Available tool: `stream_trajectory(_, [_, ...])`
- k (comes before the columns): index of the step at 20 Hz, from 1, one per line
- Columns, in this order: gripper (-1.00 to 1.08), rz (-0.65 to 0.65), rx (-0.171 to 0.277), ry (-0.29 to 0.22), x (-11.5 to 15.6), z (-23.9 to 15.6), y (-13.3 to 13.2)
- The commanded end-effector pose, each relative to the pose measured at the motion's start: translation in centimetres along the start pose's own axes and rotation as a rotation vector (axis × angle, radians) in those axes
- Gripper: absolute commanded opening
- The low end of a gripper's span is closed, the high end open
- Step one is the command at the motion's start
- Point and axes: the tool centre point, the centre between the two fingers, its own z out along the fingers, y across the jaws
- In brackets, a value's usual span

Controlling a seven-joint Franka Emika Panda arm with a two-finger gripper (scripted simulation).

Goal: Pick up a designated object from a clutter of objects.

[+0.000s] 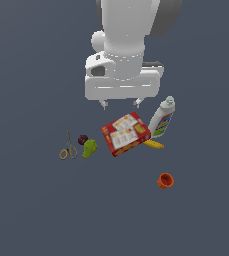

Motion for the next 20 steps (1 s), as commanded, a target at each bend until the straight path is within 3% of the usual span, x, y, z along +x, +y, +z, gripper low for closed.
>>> stream_trajectory(1, [1.00, 0.001, 0.000, 0.000, 0.0, 0.0, 0.0])
stream_trajectory(10, [1.00, 0.056, -0.001, -0.002, 1.9, 1.3, -1.1])
stream_trajectory(20, [1.00, 0.203, -0.004, -0.007, 6.5, 5.4, -4.4])
